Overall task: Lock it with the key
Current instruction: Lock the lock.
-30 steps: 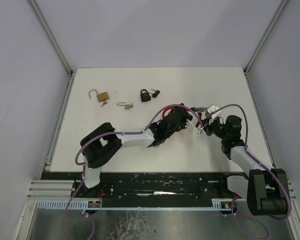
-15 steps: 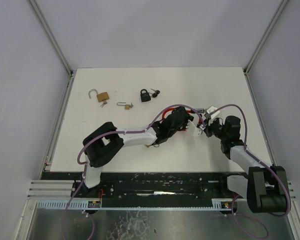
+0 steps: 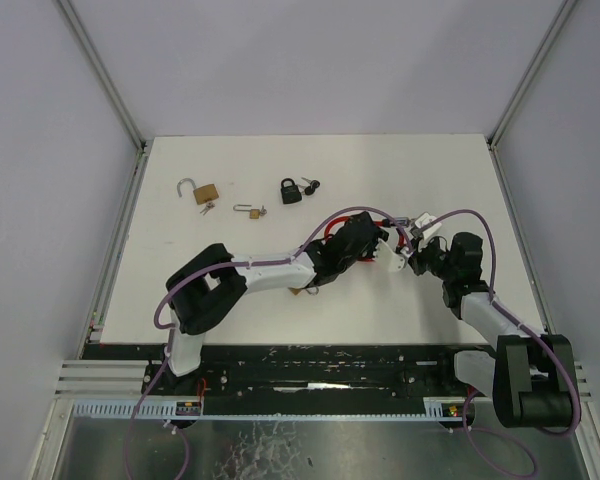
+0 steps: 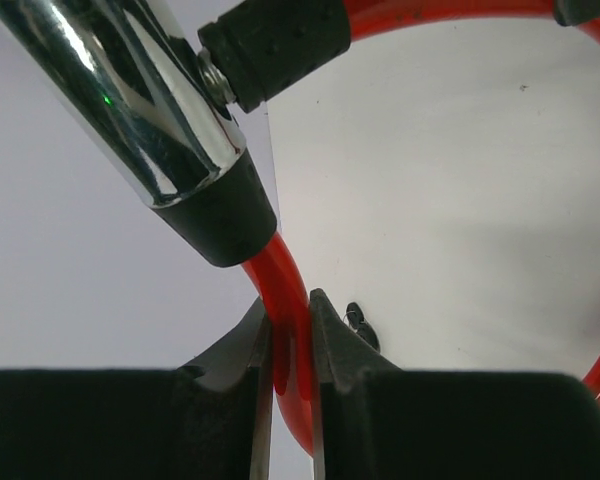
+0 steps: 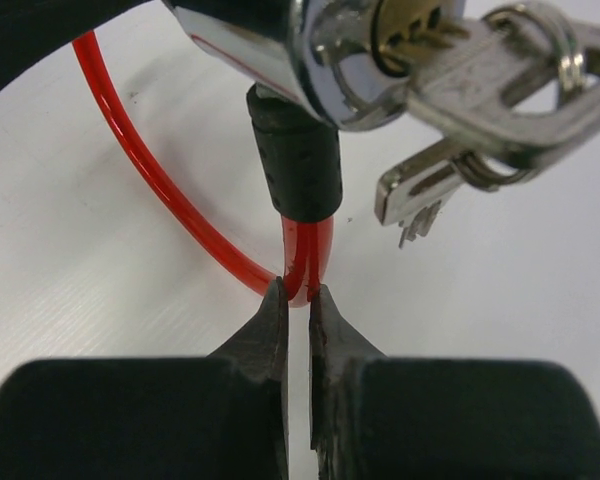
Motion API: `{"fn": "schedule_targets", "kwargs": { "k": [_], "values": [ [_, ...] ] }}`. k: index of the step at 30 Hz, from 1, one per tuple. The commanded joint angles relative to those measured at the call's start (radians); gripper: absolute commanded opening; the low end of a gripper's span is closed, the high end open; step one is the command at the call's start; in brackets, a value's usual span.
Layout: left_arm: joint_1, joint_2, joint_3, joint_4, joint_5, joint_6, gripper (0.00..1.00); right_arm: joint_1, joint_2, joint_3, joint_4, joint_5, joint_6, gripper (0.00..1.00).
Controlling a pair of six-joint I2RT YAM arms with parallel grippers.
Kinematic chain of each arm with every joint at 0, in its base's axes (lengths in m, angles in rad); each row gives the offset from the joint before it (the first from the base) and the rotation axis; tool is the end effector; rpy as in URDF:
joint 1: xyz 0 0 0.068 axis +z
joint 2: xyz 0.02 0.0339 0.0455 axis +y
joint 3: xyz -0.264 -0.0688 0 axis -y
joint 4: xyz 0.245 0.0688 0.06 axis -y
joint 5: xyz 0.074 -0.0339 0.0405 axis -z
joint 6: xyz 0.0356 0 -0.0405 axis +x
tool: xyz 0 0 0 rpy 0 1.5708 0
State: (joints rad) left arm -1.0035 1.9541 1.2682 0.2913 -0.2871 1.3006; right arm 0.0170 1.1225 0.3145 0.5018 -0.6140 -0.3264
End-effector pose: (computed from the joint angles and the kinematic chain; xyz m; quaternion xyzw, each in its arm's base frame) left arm 0.2482 -0.3709 0.2080 0.7200 0.4073 0.1990 0.5254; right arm 0.2162 0.0242 0.1847 -0.3074 0.7271 0.1541 0.5942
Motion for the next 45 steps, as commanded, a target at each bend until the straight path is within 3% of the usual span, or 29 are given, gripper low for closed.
{"fn": "schedule_targets", "kwargs": {
  "k": [1,34,40,45],
  "values": [
    [-0.033,0.058,0.002,-0.205,0.071,0.001,0.00,-0.003,-0.055,0.042,0.198,-0.075,-0.027,0.07],
    [-0.029,0.068,-0.012,-0.156,0.006,0.023,0.00,-0.019,-0.090,0.052,0.140,-0.116,-0.045,0.19],
    [-0.033,0.054,-0.043,-0.105,0.010,0.042,0.00,-0.019,-0.076,0.049,0.149,-0.132,-0.046,0.18],
    [-0.039,0.032,-0.081,-0.042,0.020,0.069,0.00,-0.019,-0.043,0.046,0.226,-0.137,-0.007,0.10]
  ]
}}
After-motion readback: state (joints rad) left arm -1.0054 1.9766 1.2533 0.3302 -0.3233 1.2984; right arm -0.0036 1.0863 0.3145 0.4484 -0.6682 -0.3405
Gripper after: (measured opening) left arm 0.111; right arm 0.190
